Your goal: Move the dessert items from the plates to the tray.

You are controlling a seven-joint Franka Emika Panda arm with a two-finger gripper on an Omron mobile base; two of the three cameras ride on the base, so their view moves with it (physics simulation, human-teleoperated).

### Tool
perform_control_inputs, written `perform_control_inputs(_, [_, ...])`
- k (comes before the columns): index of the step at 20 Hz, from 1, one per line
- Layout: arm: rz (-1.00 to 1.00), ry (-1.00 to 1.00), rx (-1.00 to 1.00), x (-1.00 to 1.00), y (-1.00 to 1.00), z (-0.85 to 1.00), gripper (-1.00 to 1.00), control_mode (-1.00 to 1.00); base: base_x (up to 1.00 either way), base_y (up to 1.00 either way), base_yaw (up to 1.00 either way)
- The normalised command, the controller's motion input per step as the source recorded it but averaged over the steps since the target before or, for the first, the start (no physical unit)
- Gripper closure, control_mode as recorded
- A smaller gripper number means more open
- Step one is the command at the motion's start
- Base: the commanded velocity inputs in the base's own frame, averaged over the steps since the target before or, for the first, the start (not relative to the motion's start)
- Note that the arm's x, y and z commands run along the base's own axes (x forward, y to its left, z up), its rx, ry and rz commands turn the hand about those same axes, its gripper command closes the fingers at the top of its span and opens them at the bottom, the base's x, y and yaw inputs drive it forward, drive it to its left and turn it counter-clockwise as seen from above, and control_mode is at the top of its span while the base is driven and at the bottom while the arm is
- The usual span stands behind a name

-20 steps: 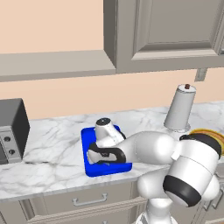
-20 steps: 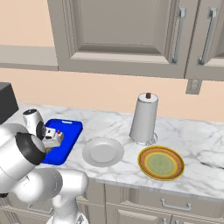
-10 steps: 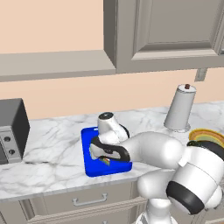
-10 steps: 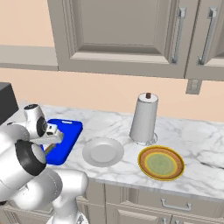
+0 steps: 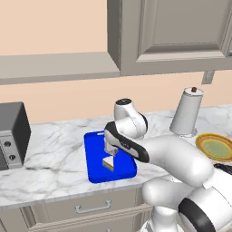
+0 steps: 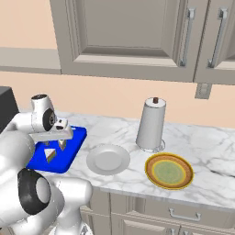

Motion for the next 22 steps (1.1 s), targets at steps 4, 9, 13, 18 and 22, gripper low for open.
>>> perform_control_inputs(4, [0.00, 0.01, 0.00, 0.00, -0.82, 0.62, -1.00, -1.00, 0.00, 0.00, 0.00])
perform_control_inputs(9, [0.00, 0.01, 0.00, 0.00, -0.85, 0.44, -1.00, -1.00, 0.00, 0.00, 0.00])
perform_control_inputs(13, [0.00, 0.00, 0.00, -0.02, -0.86, 0.24, -1.00, -1.00, 0.00, 0.00, 0.00])
perform_control_inputs(18, [-0.01, 0.00, 0.00, -0.07, -0.65, 0.08, -1.00, -1.00, 0.00, 0.00, 0.00])
perform_control_inputs(22, [-0.03, 0.00, 0.00, 0.00, -0.43, 0.02, -1.00, -1.00, 0.00, 0.00, 0.00])
